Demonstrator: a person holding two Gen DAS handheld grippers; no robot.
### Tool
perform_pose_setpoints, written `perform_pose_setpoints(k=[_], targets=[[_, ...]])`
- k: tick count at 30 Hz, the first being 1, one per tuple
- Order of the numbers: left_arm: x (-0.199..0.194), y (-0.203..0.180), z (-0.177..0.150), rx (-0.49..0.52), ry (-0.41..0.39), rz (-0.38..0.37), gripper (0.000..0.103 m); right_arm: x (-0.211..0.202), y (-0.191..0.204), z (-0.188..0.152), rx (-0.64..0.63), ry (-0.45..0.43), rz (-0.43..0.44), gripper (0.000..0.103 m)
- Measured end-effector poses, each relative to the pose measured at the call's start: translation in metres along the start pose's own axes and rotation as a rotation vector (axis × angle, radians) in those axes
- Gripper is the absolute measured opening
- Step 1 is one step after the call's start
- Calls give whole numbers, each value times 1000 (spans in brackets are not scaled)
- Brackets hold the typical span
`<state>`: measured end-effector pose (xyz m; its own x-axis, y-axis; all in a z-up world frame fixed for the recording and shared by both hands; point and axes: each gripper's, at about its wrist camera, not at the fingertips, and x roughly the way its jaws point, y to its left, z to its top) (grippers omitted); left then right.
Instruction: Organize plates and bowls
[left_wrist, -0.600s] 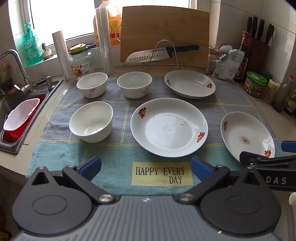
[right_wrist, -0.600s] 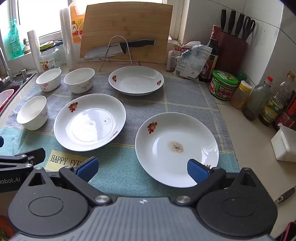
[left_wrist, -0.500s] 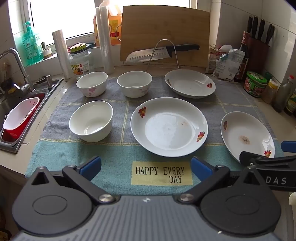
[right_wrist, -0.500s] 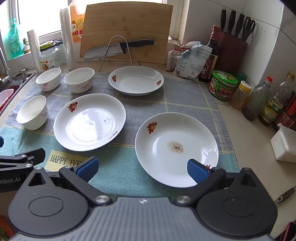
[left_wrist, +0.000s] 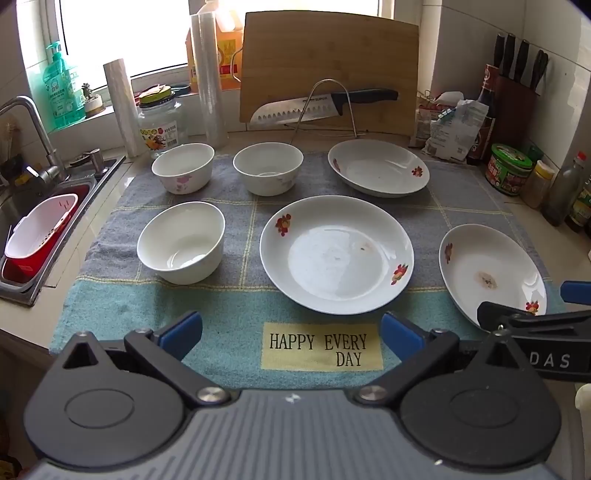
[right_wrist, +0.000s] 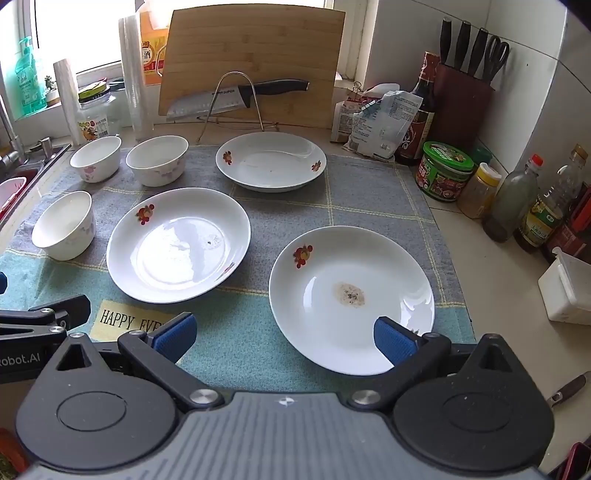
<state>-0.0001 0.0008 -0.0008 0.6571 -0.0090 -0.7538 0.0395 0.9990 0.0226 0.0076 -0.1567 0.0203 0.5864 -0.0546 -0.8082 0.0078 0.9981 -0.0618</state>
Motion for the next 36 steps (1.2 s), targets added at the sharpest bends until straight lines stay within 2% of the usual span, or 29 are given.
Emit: perform_pose_setpoints(k=[36], targets=[[1,-2,4,-2,7,-3,102,-1,1,6,-15,2,-26,103]])
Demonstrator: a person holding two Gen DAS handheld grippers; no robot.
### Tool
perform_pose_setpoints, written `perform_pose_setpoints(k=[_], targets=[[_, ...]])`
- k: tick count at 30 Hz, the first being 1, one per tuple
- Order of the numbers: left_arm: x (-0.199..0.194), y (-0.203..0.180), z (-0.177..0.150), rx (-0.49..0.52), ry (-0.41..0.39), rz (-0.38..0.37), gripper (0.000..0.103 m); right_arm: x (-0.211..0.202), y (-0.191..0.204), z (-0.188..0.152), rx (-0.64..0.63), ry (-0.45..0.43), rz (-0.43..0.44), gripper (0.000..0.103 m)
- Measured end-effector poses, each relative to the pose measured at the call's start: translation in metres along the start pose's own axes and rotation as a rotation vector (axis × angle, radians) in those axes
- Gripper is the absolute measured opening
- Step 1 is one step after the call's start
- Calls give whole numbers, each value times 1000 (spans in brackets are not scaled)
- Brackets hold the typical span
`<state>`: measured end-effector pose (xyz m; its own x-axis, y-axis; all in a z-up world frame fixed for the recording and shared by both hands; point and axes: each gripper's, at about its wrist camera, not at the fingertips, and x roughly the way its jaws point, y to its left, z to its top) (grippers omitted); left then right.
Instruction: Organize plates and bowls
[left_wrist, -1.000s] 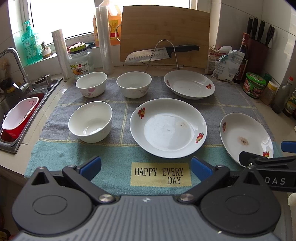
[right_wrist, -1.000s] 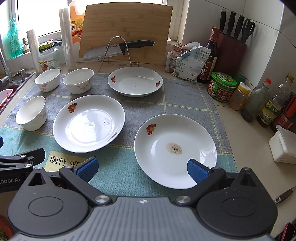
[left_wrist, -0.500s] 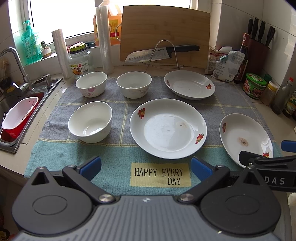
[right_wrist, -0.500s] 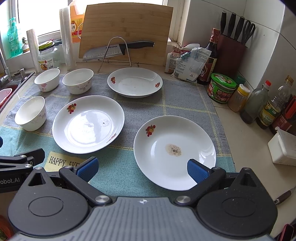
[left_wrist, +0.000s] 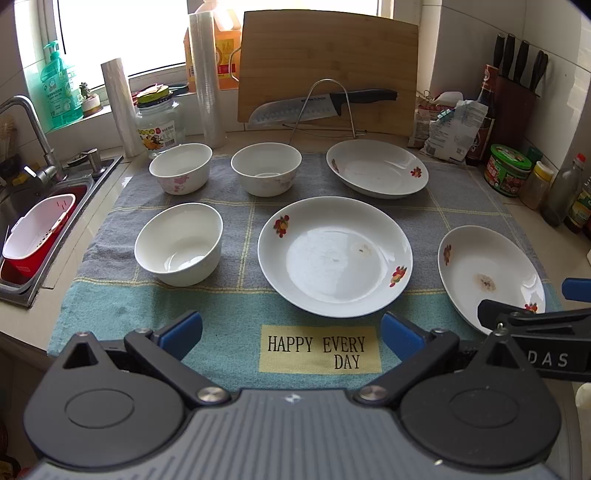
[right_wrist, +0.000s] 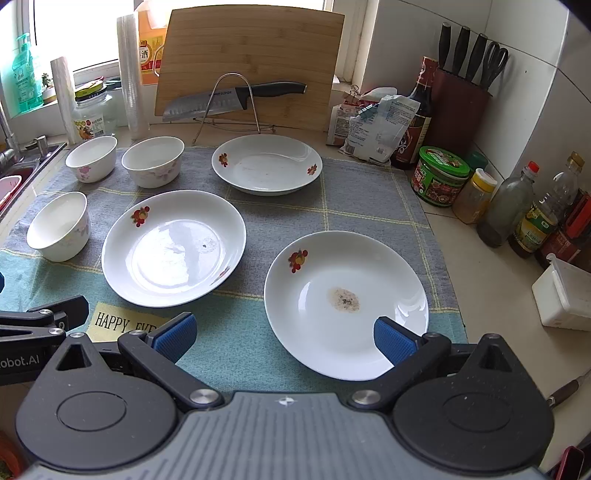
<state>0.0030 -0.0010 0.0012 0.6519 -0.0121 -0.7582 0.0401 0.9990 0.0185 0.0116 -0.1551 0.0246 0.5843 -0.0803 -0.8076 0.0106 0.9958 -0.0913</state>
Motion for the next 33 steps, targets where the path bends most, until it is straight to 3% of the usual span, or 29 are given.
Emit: perform_pose_setpoints(k=[33], targets=[[4,7,2,11,1,-23,102,-2,6,1,-3,-1,-27,103]])
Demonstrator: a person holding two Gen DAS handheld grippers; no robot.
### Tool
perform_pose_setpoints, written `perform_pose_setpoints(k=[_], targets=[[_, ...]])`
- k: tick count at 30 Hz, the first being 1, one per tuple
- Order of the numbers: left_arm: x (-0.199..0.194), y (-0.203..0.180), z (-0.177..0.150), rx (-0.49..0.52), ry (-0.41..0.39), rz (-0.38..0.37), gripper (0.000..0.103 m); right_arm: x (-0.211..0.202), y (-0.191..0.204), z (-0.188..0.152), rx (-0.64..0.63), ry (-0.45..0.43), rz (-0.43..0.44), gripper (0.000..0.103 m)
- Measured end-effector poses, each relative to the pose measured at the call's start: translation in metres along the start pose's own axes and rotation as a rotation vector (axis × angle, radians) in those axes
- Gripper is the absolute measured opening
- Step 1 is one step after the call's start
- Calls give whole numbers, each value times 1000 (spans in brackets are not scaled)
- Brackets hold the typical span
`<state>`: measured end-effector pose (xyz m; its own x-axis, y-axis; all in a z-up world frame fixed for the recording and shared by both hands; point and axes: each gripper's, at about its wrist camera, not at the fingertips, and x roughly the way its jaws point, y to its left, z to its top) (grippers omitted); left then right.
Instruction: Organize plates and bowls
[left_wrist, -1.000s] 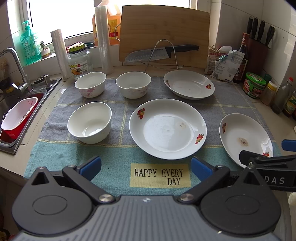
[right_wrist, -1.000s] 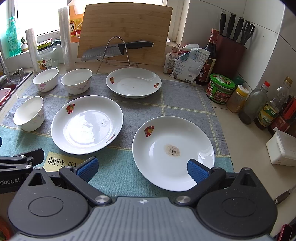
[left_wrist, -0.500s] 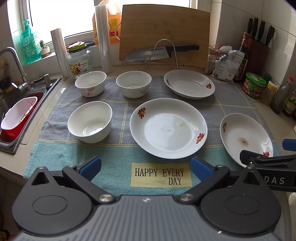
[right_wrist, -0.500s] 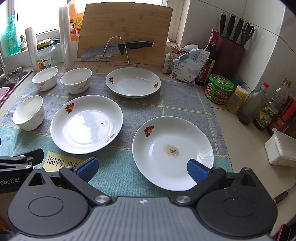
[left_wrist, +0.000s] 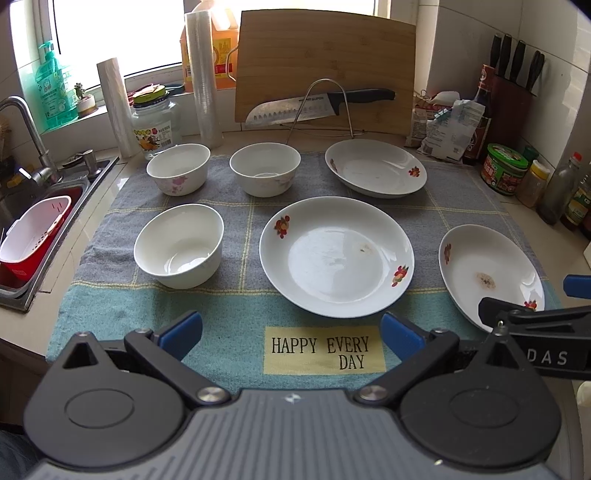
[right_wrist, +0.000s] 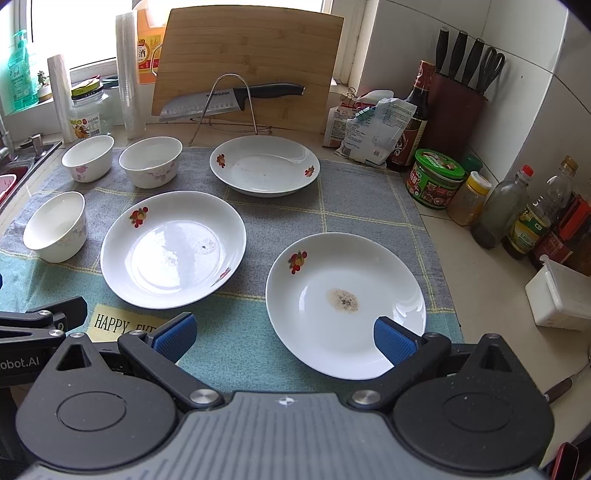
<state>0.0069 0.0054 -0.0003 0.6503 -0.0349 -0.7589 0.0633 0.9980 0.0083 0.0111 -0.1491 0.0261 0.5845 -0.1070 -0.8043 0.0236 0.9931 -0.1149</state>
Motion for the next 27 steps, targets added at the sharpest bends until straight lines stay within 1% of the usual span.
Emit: perform_pose_setpoints(k=[8,15,22,27], targets=[[0,6,1,25,-20,-46,102,-3,5,-1,6,-15,-22,103],[1,6,3,93,-70,-131,102,-7,7,-2,2,-40,-48,103],[2,11,4,128,-126,-221,102,-10,3,-4,14,-61,-86,103],[9,15,2,148,-138,-298,102,-14,-3,-10,28,-81,-107,103]])
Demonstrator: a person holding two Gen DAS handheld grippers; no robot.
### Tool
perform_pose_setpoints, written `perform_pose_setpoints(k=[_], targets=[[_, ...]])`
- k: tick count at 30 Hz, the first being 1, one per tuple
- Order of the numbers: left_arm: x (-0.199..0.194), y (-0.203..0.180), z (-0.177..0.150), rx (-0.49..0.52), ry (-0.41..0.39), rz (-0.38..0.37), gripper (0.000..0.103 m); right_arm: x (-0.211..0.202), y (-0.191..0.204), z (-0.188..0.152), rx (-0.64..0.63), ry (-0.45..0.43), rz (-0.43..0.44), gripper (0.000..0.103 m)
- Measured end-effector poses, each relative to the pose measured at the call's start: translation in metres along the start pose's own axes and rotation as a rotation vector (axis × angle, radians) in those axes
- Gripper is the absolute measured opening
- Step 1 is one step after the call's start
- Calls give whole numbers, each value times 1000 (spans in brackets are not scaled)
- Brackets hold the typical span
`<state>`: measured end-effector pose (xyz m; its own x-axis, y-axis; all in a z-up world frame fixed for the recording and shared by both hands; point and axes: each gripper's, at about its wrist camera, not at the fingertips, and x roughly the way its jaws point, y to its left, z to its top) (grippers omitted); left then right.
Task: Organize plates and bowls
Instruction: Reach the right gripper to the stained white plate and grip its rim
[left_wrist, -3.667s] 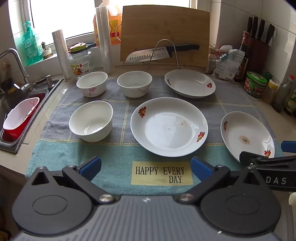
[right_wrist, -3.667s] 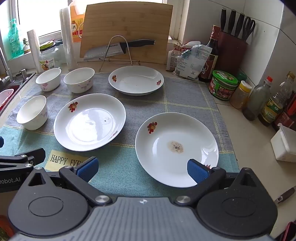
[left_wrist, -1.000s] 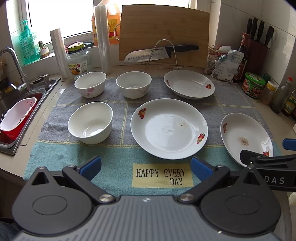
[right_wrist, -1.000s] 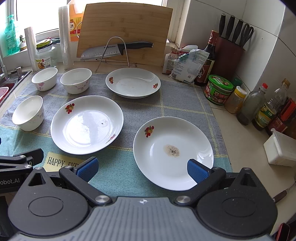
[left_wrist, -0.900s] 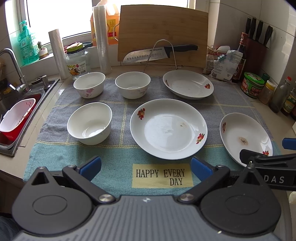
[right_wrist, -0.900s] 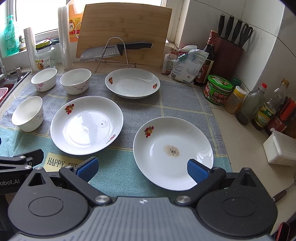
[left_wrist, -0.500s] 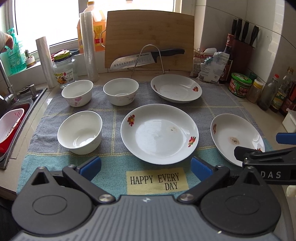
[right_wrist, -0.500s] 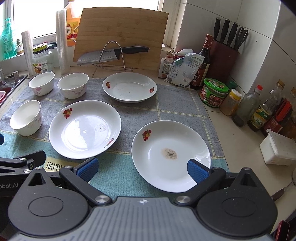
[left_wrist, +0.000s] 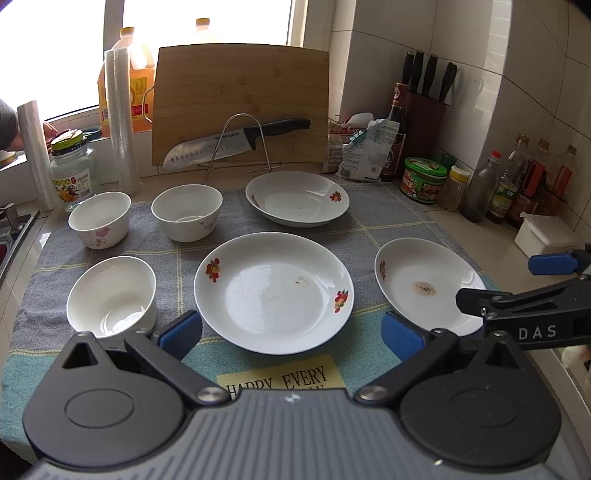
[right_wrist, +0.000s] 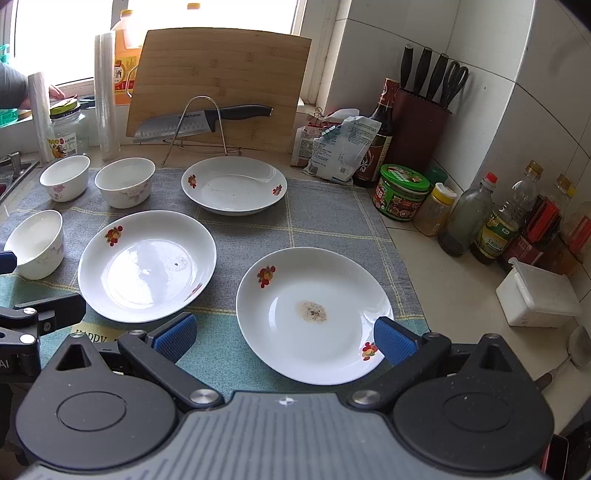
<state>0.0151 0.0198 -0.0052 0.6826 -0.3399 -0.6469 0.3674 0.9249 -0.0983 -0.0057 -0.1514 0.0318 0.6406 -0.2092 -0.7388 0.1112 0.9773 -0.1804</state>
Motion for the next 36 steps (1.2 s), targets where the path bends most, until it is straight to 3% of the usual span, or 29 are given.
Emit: perform_pose_setpoints(k=[16,25,36], targets=[[25,-21,-8,113,-13,-158,102,16,-46,-18,53,29,-3,103],[66,-59,-11,141,47,-204,102,53,-93,-19,62,52,69,103],[123,-112,-23,222,143,-204,102,115,-143,-19,45,125,166,103]])
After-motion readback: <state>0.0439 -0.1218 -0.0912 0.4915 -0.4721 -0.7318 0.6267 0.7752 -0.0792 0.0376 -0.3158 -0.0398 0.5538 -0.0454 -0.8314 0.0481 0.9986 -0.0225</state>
